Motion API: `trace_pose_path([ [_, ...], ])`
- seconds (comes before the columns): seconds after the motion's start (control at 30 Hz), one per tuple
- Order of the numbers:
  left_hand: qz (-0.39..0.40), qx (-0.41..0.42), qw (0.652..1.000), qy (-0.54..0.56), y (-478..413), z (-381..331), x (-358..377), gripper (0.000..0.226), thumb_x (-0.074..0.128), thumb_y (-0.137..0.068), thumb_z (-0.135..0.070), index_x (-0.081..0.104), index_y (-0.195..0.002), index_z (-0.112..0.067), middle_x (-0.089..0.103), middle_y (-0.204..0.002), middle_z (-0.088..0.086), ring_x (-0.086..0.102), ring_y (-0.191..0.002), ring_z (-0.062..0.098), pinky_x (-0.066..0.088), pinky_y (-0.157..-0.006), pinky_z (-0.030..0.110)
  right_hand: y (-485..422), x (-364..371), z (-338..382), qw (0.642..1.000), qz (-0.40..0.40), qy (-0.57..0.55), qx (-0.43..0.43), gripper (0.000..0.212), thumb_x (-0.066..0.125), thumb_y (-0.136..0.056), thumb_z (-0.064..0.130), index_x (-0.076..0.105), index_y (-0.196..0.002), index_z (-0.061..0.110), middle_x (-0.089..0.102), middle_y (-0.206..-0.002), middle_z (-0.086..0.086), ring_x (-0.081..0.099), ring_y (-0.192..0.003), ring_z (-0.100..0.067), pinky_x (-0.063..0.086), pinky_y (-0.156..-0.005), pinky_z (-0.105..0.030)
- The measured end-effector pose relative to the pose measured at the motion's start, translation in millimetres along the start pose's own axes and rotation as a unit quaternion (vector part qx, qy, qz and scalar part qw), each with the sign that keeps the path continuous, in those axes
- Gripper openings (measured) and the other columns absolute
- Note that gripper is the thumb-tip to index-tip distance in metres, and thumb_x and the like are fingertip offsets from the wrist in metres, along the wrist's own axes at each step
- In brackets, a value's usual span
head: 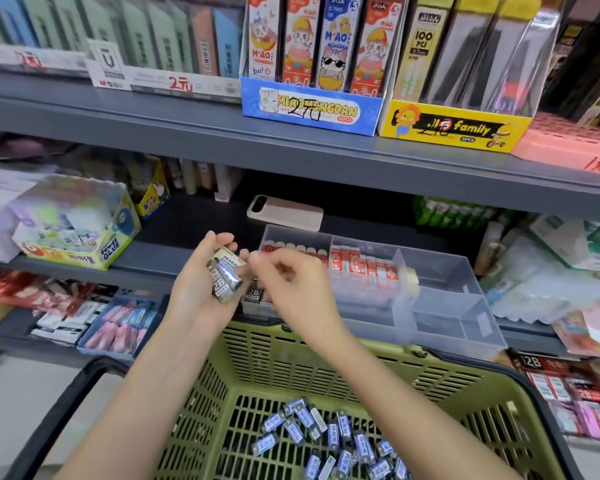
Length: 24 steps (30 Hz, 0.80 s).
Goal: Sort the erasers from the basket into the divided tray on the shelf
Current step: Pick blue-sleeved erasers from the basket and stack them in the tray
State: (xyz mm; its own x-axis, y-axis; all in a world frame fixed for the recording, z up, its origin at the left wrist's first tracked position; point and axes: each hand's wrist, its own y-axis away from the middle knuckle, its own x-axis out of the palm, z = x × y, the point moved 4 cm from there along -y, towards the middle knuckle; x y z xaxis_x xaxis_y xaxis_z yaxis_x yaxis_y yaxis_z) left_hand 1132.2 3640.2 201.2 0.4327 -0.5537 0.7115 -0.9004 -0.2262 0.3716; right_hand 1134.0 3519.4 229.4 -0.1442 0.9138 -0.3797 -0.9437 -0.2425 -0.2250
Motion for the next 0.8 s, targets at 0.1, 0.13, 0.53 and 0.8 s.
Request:
trace_pose_path([
  [0.1,-0.007,0.024,1.0,-0.016,4,3,6,0.021,0.056,-0.093,-0.033,0.062,-0.08,-0.017,0.058,-0.081,-0.002,0.062,-0.069,0.011,0.056,-0.063,0.027,16,13,9,0.997,0.056,-0.03,0.049,0.017,0.072,-0.075,0.04,0.062,-0.075,0.026,0.061,-0.064,0.006,0.056,-0.057,-0.006,0.055,-0.06,-0.037],
  [0.13,-0.006,0.035,0.999,-0.027,6,4,7,0.018,0.058,-0.091,-0.033,0.062,-0.082,-0.019,0.057,-0.084,-0.003,0.061,-0.073,0.01,0.055,-0.062,0.027,19,14,11,0.997,0.053,-0.025,0.057,0.018,0.074,-0.073,0.038,0.06,-0.077,0.027,0.059,-0.064,0.006,0.056,-0.058,-0.007,0.056,-0.062,-0.038],
  [0.53,-0.032,0.14,0.985,-0.096,11,-12,5,0.023,0.053,-0.095,-0.036,0.058,-0.084,-0.017,0.048,-0.084,-0.002,0.05,-0.077,0.011,0.039,-0.046,0.018,13,-36,-12,0.982,-0.036,-0.103,0.156,0.021,0.065,-0.084,0.015,0.066,-0.106,0.013,0.06,-0.066,0.008,0.055,-0.058,-0.006,0.048,-0.06,-0.023],
  [0.8,-0.028,0.122,0.989,-0.08,10,-12,-9,0.012,0.055,-0.093,-0.019,0.061,-0.084,-0.016,0.051,-0.085,-0.002,0.054,-0.073,0.011,0.04,-0.043,0.018,8,-19,-24,0.963,-0.041,0.222,0.149,0.018,0.056,-0.089,0.029,0.07,-0.099,0.024,0.069,-0.091,0.007,0.061,-0.086,-0.015,0.047,-0.07,-0.027],
])
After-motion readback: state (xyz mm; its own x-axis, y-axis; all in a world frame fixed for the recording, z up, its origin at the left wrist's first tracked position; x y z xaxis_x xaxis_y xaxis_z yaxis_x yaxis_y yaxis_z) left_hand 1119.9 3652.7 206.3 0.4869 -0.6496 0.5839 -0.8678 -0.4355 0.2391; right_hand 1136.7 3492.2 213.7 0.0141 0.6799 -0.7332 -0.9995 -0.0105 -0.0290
